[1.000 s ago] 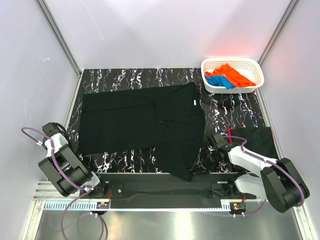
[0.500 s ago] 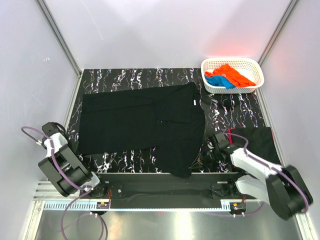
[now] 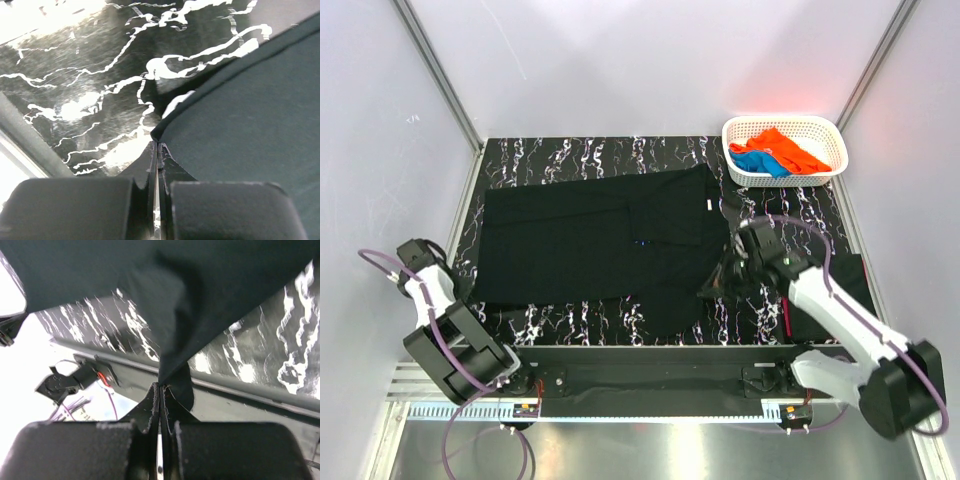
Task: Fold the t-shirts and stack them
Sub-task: Fold the tshirt
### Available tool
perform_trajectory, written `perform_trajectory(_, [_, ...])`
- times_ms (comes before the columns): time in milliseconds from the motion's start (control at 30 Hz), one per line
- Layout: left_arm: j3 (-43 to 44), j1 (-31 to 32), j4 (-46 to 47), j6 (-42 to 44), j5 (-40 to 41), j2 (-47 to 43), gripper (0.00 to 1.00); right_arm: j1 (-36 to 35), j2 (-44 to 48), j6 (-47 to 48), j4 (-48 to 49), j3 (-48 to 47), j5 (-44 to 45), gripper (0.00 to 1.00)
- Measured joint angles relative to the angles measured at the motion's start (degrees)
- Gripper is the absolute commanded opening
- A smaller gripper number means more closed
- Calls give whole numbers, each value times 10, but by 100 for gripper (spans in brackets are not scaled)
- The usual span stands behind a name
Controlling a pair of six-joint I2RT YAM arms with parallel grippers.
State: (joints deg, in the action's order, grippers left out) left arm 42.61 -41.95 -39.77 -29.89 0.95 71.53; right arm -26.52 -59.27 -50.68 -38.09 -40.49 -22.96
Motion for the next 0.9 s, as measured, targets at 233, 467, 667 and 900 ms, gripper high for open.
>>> perform_trajectory(233, [58,3,-5,11,-40,25,0,54,-147,63,-3,-184,30,0])
perform_trajectory(467, [132,41,15,16,-75,119,0,135,-298,110,-12,-346,30,0])
perform_trajectory(667, [183,61,22,9,-85,164,0,136,-407,141,-5,-467,28,0])
perform_trajectory(900, [247,81,33,6,-90,217,0,151,-495,144,-16,-562,23,0])
